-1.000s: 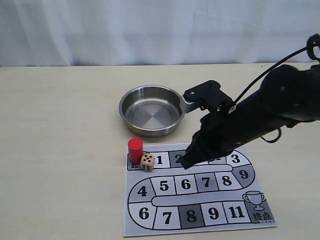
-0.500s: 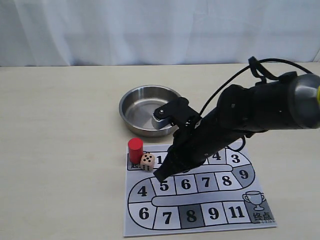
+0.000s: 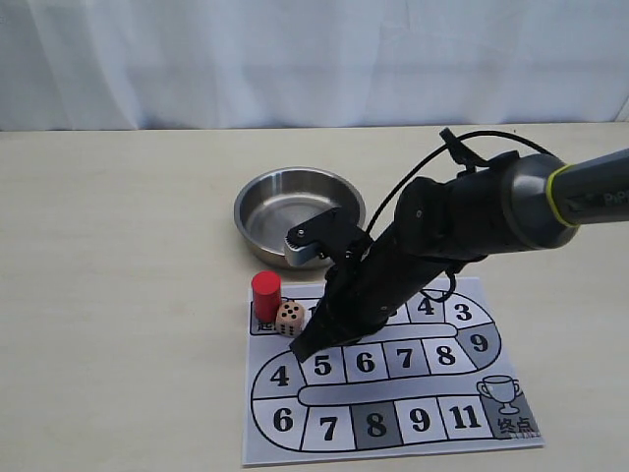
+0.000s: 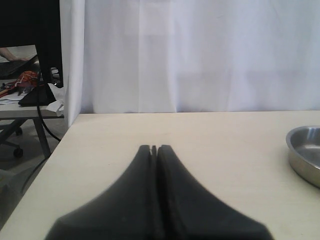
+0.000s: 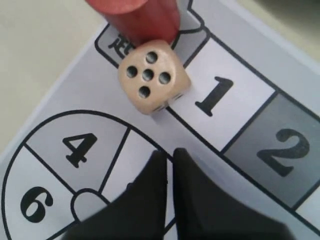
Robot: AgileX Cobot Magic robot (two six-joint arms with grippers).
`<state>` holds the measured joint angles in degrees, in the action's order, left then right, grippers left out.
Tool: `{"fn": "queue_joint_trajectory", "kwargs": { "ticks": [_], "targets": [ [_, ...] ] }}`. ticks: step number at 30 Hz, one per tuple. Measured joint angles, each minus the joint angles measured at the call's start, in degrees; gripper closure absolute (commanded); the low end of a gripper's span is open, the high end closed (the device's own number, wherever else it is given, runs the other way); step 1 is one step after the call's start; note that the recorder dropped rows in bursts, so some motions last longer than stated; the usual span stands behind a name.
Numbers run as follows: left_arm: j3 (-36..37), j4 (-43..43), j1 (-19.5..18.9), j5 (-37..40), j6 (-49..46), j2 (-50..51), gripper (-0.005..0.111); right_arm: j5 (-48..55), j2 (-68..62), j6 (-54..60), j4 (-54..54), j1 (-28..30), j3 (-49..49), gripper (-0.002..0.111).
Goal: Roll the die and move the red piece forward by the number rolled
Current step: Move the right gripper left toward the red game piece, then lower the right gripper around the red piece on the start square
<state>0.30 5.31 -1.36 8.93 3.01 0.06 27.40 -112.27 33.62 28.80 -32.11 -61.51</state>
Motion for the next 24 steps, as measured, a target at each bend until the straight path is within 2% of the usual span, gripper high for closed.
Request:
{"fn": "queue_joint_trajectory", "kwargs": {
  "ticks": [24],
  "targets": [
    [0.0, 0.0, 0.0, 0.0, 0.0, 0.0, 0.107, -1.0, 0.0, -0.1, 0.0, 0.0, 0.0, 0.104]
  ]
}}
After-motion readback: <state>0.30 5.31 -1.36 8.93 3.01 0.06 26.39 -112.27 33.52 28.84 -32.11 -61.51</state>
